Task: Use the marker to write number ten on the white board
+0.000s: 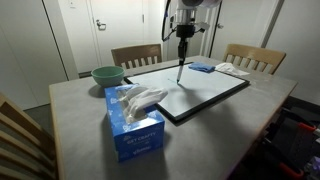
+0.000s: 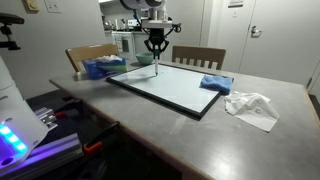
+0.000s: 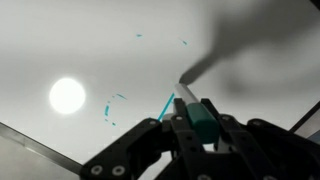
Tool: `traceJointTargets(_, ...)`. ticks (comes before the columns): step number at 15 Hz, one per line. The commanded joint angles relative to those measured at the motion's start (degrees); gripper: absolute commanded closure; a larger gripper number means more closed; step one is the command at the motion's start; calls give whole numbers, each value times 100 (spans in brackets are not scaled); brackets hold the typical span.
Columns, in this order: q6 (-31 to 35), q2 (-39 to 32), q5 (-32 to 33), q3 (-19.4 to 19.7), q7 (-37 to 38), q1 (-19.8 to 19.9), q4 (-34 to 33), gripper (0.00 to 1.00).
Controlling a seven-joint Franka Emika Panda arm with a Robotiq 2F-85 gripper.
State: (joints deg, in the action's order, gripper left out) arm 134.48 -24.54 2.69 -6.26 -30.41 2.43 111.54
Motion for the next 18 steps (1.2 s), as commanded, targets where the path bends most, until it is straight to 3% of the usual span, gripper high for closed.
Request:
traceJointTargets(1,-335,-151,26,-11,-7,5,-189,95)
traceJointTargets(13,228,6,321,118,50,0,-273,95)
traceJointTargets(18,1118,-2,152,132,44,153,-38,95)
